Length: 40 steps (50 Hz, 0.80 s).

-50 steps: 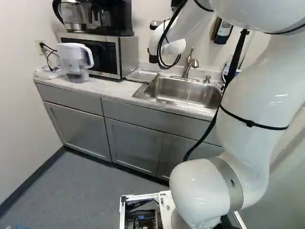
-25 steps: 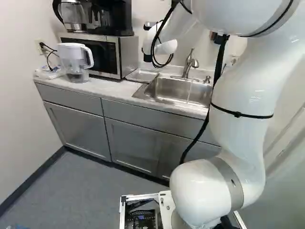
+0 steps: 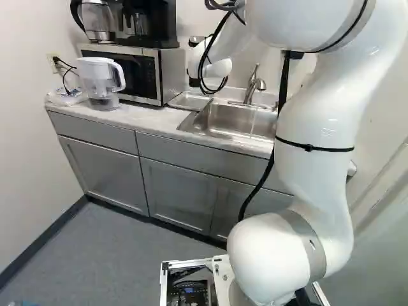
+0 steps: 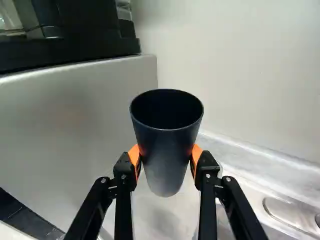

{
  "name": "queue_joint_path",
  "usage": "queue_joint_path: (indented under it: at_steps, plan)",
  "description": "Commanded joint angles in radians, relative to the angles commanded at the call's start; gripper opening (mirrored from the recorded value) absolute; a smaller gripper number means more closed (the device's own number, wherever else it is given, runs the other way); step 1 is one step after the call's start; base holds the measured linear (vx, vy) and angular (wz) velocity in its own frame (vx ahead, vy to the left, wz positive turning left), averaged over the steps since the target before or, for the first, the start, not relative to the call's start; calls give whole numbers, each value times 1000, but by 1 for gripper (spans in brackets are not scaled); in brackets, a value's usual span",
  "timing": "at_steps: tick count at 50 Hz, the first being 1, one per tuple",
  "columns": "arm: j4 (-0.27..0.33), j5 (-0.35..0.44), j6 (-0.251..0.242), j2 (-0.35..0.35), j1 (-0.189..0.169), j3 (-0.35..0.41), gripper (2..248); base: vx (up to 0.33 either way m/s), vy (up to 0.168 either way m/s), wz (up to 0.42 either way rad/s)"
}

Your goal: Rinse the cup and place it in the tray

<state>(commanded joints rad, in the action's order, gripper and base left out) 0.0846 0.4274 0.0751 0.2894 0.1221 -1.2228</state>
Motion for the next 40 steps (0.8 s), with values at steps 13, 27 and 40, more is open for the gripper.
queue_joint_path:
  at_steps: [13,27,40]
  plan:
    - [0,11,0,19,2,5,119,0,0,0]
    - [0,11,0,36,2,16,119,0,0,0]
    - [0,11,0,52,2,25,119,0,0,0]
